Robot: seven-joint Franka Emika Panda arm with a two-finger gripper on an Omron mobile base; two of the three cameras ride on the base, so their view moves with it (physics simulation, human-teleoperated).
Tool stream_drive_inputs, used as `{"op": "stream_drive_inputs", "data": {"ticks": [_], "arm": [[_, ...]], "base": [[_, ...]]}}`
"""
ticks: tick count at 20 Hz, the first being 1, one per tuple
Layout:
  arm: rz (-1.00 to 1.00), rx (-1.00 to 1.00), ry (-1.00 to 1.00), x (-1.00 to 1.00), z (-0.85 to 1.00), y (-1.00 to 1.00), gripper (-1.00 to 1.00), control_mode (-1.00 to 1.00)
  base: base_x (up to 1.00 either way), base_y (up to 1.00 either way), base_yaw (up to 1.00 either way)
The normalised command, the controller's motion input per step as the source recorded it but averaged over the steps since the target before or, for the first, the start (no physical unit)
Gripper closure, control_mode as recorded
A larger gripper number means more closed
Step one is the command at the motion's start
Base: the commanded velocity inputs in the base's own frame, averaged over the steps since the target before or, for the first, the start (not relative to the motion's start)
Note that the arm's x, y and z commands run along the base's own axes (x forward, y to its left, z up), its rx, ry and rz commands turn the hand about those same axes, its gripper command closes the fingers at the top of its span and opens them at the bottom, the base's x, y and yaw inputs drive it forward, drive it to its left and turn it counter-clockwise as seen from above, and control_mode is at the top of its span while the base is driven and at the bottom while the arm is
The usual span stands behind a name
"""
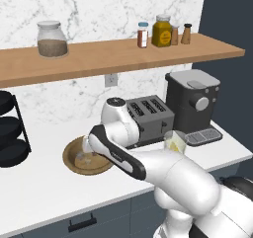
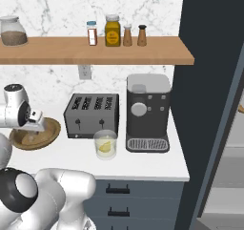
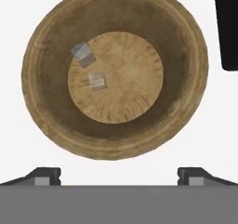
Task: Grab a lemon wedge from the fridge and one ice cube from the ice bowl, and put them in the glass of lemonade.
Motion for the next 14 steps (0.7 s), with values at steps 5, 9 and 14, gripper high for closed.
{"op": "stream_drive_inputs", "data": {"ticks": [5,9,14], "arm": [[0.0,0.0,0.0,0.22,-0.6,0.1,-1.0,-1.0],[0.0,0.0,0.0,0.19,-0.46,0.19,-1.0,-1.0],[0.0,0.0,0.0,0.1,-0.11,0.18,-1.0,-1.0]], "base": [[0.0,0.0,0.0],[0.0,0.0,0.0],[0.0,0.0,0.0]]}}
